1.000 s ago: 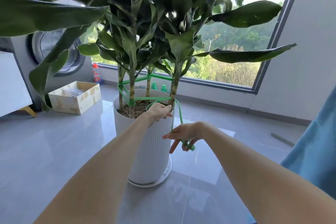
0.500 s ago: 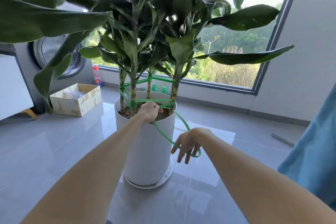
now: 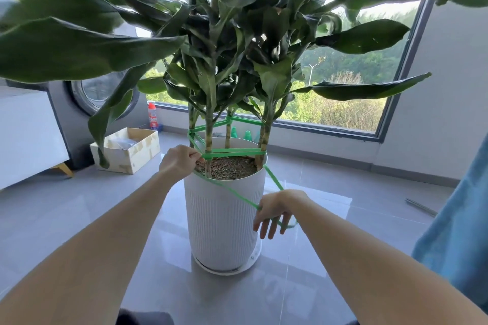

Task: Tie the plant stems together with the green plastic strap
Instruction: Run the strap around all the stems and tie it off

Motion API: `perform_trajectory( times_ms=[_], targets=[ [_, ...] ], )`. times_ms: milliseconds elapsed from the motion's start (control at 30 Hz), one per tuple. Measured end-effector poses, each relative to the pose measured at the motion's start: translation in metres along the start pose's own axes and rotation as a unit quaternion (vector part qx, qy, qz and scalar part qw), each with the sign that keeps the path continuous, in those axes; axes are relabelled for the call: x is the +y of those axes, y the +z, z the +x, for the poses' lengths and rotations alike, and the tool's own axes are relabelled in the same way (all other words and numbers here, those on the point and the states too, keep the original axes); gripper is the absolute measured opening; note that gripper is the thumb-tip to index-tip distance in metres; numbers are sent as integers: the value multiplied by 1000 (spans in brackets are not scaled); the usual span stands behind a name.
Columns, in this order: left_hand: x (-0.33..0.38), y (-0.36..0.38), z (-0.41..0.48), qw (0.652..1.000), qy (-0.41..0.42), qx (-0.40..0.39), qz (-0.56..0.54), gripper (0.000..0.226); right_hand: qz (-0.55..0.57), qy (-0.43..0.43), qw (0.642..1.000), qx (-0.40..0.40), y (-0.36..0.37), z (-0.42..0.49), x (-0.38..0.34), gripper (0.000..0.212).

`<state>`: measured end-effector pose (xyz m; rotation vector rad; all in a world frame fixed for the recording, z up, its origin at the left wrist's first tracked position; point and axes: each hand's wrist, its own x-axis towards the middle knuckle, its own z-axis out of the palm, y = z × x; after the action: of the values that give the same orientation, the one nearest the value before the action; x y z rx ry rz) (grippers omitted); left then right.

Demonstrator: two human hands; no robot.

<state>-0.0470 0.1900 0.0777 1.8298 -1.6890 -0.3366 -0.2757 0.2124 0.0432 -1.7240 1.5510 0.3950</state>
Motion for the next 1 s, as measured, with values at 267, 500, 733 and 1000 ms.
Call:
perform_trajectory(
  times_ms=[267, 500, 733, 1000],
  targets=[
    [15, 2, 1, 916, -167, -55, -361, 22, -122, 34, 987, 96, 1, -4, 3, 49],
    [21, 9, 4, 874, -253, -75, -408, 29, -93, -2, 993, 76, -1, -5, -2, 38],
    [5, 1, -1, 962, -121, -44, -242, 33, 60, -50, 995, 60, -5, 5, -18, 67],
    [1, -7, 3, 994, -28, 2, -105, 36, 525, -64, 790, 310, -16, 34, -29, 27]
  ],
)
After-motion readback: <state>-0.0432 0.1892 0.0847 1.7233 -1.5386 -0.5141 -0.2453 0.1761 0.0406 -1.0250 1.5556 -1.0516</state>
